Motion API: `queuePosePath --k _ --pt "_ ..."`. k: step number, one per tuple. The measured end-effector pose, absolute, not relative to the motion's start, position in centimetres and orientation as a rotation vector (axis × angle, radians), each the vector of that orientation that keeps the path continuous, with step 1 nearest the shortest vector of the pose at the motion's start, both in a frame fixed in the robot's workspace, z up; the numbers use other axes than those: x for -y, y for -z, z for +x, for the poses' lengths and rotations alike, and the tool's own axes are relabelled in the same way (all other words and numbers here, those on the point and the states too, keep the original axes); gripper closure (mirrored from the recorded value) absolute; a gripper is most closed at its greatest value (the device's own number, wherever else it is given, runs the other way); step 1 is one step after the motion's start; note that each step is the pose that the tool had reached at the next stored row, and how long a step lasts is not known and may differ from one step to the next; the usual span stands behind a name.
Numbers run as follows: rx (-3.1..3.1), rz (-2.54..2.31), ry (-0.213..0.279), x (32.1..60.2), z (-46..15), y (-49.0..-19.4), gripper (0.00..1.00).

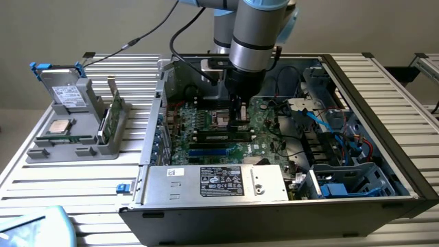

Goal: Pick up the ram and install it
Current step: 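Press down the ram until it locks into place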

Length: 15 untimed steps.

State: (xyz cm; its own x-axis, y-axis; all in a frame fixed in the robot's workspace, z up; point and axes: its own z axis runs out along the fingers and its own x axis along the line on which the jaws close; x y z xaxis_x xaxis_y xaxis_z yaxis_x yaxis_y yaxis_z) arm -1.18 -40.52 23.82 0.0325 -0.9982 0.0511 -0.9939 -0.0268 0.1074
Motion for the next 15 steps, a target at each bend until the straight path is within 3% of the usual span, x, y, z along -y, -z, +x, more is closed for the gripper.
queuePosePath --k 15 --pt "2.11 2.175 0.061 39.9 0.5 -23.6 0.9"
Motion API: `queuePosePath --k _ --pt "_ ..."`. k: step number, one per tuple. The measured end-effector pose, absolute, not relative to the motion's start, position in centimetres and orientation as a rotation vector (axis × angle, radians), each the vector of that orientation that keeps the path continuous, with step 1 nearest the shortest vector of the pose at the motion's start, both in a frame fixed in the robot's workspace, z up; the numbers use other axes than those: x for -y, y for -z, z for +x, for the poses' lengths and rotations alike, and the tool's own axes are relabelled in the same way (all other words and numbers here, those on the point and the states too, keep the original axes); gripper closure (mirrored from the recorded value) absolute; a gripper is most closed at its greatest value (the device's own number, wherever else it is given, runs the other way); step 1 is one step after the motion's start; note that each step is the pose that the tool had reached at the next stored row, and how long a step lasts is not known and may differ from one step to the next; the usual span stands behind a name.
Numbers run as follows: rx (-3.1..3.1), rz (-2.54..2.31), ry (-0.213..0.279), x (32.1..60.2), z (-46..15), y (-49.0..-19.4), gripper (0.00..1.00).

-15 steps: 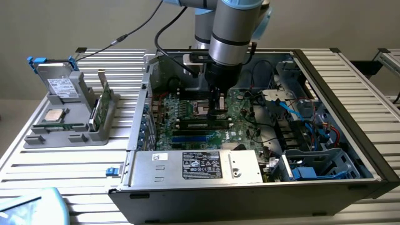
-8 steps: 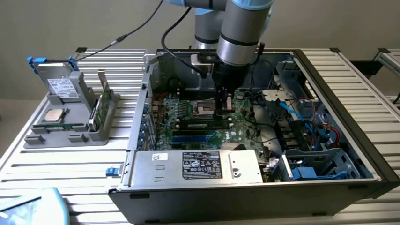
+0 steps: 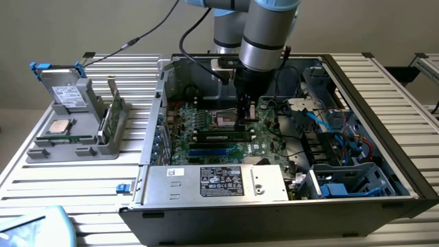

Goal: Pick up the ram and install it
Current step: 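Press down the ram until it locks into place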

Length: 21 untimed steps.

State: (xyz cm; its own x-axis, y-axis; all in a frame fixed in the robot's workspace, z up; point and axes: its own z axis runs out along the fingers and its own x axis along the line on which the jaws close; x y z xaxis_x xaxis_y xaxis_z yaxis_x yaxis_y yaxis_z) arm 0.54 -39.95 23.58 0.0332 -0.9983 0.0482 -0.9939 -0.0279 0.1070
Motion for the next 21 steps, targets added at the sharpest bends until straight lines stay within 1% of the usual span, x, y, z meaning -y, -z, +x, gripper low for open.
queuePosePath --k 21 --pt "2.077 2.206 0.058 40.36 0.51 -22.85 0.9"
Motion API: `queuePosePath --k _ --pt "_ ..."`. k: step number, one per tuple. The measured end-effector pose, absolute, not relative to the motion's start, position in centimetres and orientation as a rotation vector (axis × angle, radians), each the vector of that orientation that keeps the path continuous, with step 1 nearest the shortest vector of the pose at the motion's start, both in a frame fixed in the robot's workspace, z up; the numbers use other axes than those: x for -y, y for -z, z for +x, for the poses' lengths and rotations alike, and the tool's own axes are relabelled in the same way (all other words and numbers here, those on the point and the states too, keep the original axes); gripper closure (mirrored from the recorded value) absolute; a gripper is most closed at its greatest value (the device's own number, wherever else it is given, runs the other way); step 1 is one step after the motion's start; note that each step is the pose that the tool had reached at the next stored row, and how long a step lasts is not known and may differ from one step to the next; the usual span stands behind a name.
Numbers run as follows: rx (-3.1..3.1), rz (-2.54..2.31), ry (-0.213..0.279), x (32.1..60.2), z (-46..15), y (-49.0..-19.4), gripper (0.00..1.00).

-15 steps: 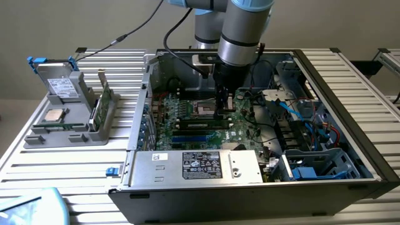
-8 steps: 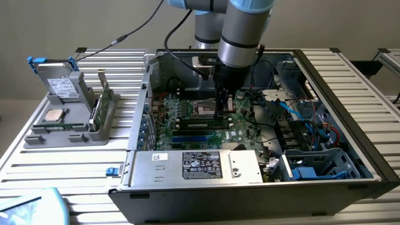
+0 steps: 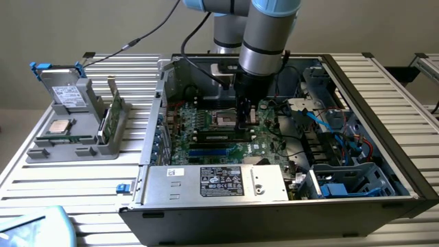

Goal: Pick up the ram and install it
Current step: 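Press down the ram until it locks into place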

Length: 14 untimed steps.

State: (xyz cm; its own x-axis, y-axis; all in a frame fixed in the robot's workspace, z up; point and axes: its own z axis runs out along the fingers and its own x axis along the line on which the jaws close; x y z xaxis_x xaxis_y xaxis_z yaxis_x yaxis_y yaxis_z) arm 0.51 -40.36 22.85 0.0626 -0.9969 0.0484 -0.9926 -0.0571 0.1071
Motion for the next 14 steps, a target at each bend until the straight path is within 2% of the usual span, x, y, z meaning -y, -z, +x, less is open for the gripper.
queuePosePath --k 14 --pt "2.064 2.219 0.058 40.39 0.51 -22.69 0.9"
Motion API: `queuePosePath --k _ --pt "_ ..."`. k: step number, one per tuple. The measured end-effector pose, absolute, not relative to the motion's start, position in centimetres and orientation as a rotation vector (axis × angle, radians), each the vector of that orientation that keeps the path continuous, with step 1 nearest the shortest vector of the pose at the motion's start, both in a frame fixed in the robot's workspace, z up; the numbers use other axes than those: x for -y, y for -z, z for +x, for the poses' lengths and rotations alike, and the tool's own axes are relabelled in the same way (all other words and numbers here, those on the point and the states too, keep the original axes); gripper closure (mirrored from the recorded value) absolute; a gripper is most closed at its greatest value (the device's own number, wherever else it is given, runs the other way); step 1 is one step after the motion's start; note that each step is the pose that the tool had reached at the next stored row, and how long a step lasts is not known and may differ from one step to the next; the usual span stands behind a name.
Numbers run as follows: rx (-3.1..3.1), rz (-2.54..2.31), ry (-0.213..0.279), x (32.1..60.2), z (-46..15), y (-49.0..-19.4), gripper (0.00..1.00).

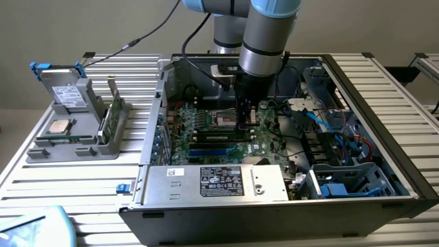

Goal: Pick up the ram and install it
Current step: 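Press down the ram until it locks into place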

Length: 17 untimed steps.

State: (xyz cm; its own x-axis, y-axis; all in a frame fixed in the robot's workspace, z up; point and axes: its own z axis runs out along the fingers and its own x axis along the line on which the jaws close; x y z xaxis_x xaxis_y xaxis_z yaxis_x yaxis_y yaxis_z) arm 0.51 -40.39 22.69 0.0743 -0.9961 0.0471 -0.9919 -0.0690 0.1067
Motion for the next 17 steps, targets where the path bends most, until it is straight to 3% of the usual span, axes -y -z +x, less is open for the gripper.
queuePosePath --k 17 --pt "2.063 2.217 0.055 40.2 -2.9 -23.2 0.9"
